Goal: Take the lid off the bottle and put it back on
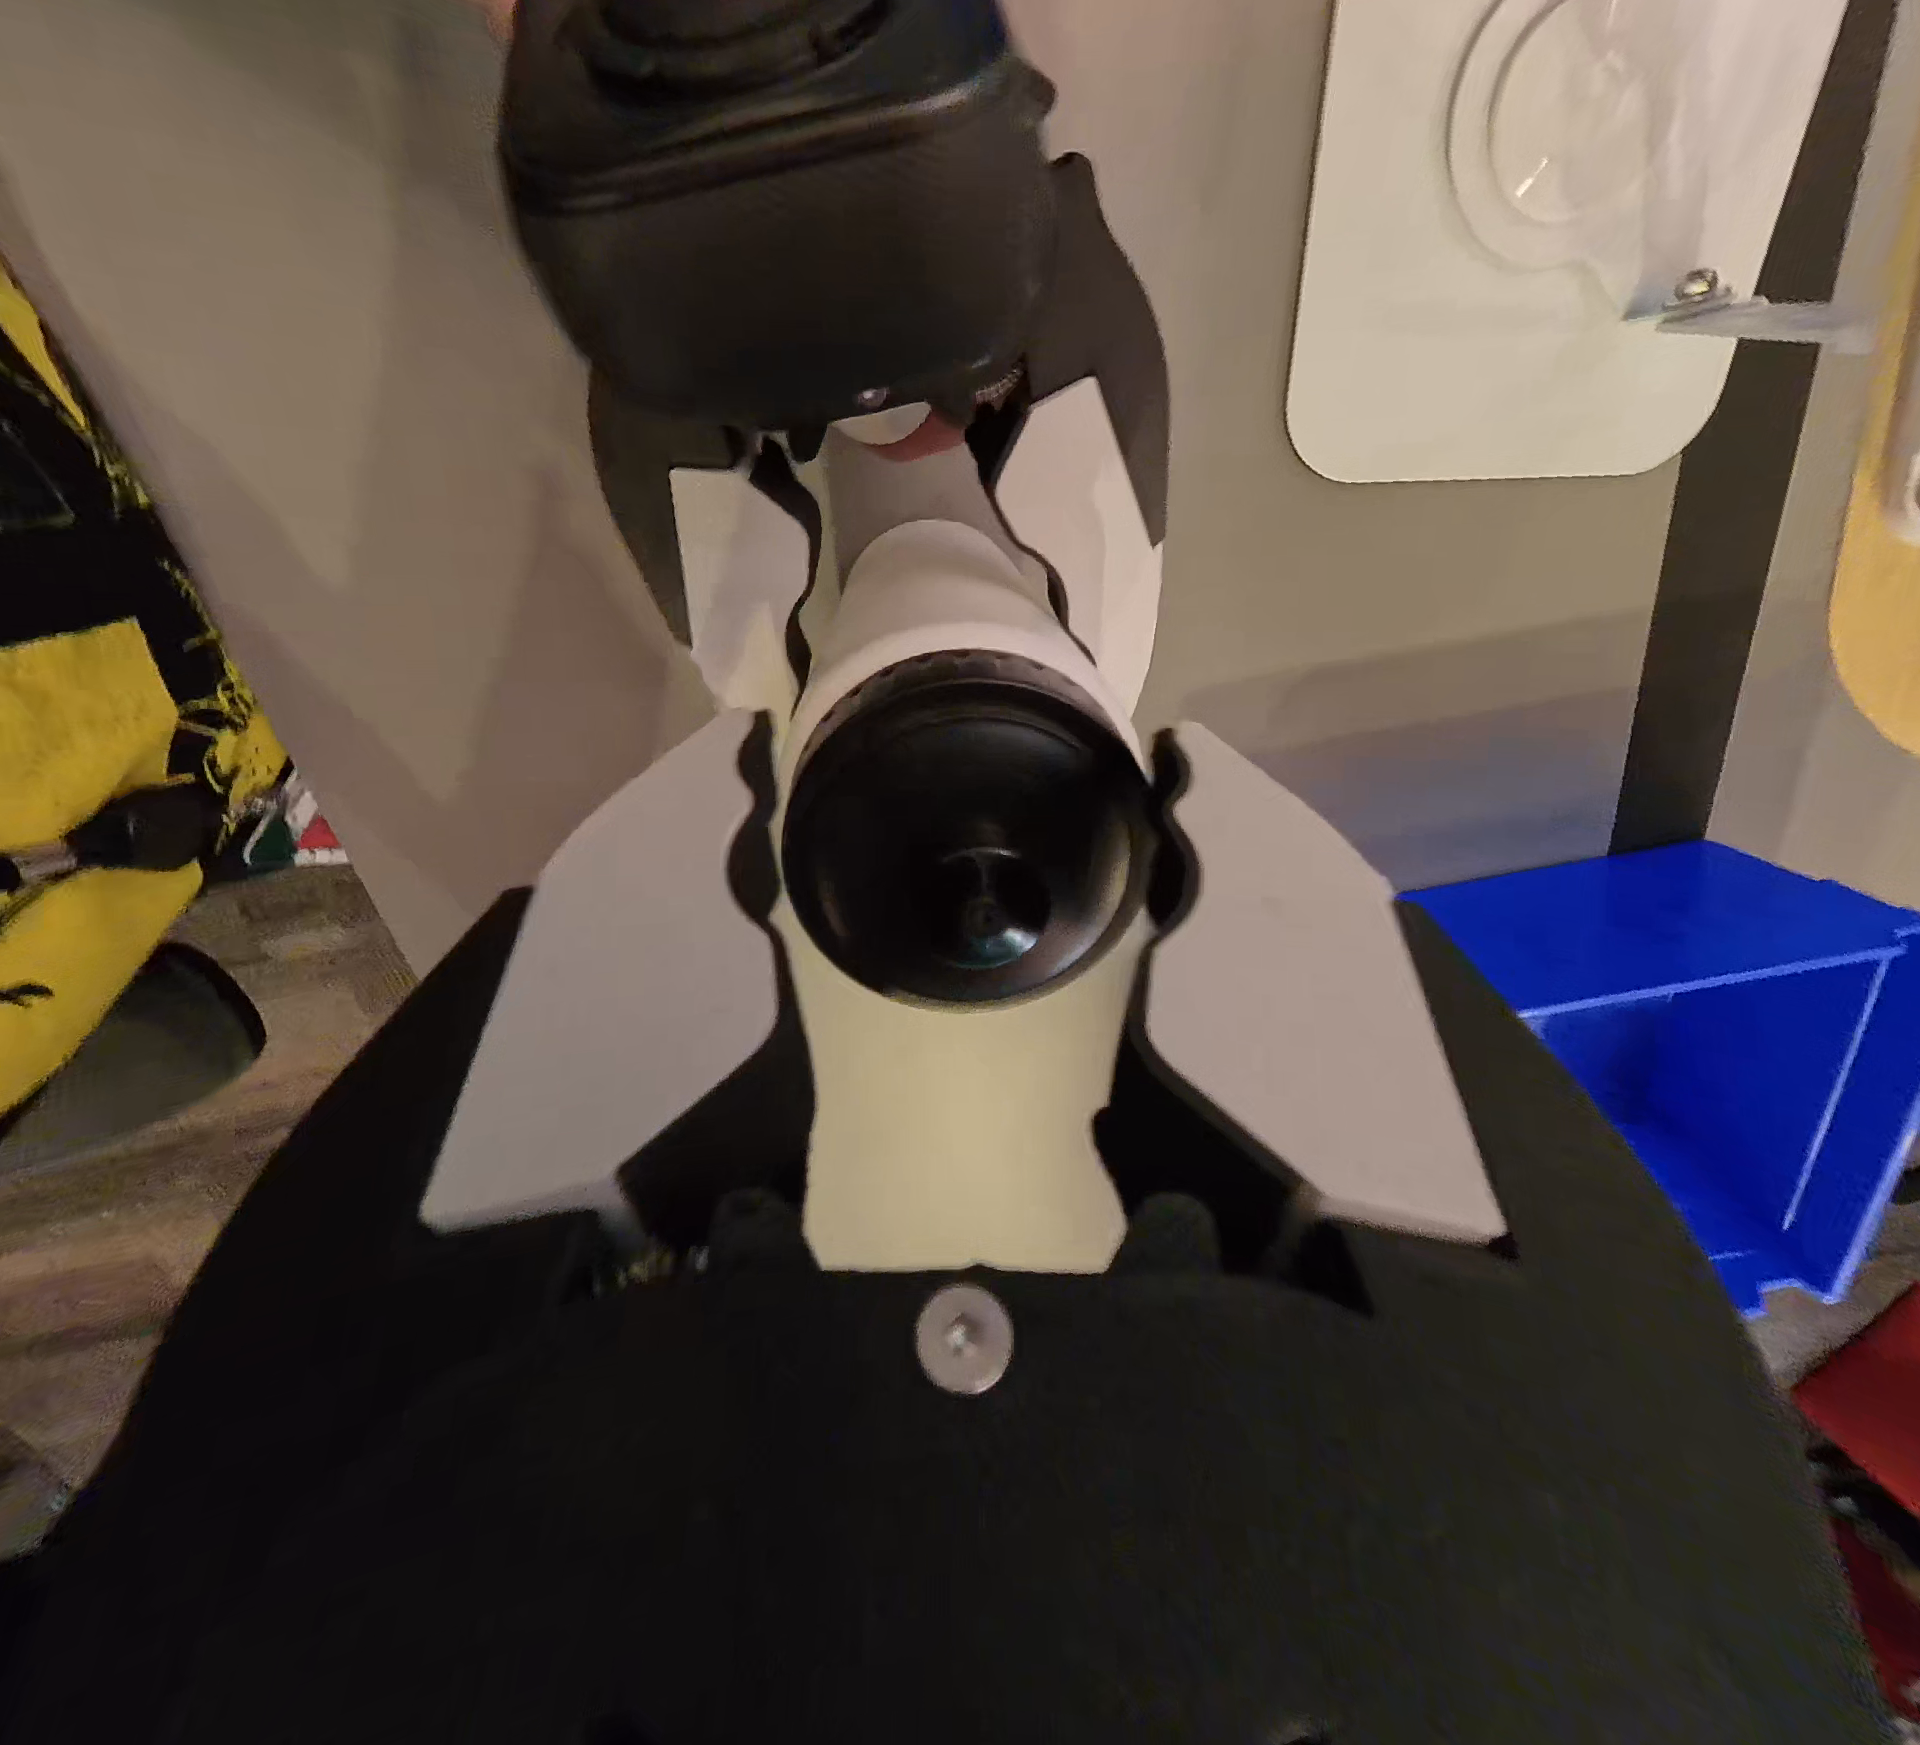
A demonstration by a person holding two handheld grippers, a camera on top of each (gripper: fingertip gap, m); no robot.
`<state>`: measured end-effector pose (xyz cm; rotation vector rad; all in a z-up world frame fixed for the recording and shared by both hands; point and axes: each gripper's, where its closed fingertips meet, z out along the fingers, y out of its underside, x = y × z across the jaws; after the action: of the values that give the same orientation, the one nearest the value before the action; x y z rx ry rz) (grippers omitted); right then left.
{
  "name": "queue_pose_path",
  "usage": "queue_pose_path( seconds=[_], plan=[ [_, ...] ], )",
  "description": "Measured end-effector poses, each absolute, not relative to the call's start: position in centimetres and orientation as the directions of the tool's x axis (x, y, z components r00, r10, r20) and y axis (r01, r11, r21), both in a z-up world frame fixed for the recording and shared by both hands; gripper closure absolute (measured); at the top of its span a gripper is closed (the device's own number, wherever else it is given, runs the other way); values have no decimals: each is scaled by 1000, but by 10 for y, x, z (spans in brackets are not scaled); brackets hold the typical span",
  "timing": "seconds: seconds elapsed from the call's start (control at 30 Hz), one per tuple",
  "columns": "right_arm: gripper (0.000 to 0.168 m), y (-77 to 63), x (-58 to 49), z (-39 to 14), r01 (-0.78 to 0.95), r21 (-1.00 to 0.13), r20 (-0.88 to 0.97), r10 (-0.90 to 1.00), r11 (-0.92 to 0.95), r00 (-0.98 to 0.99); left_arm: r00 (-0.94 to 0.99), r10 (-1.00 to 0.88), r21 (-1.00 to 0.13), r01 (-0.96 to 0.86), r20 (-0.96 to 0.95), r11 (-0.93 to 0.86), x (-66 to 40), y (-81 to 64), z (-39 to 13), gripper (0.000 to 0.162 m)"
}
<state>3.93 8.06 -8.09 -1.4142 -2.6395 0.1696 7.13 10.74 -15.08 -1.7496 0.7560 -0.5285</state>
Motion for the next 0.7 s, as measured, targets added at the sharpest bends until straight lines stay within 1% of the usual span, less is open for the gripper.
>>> queue_pose_path(
  seconds=[0.03,0.07,0.13,0.23,0.3,0.43,0.6,0.7],
  plan=[
    [84,81,40,-81,799,-160,83,814,580,-575,696,-717,-955,-226,-22,-191,71,107,-151,76],
    [78,83,41,-80,775,-150,104,789,614,-606,696,-718,-955,-226,-21,-191,71,107,-151,76],
    [76,84,46,-80,725,-118,121,735,678,-668,696,-718,-955,-226,-21,-191,71,107,-151,76],
    [86,86,53,-84,678,-74,104,682,731,-724,695,-719,-956,-224,-21,-189,71,108,-151,76],
    [93,91,52,-86,683,-56,120,684,728,-719,694,-719,-955,-227,-22,-190,72,108,-151,76],
    [94,89,50,-86,755,-72,98,758,651,-645,693,-721,-955,-226,-19,-191,72,108,-151,76],
    [97,86,44,-84,853,-140,64,865,502,-498,693,-721,-955,-226,-18,-194,71,107,-151,76],
    [97,85,46,-84,836,-120,76,845,535,-530,693,-720,-954,-232,-26,-189,73,107,-151,76]
  ],
)
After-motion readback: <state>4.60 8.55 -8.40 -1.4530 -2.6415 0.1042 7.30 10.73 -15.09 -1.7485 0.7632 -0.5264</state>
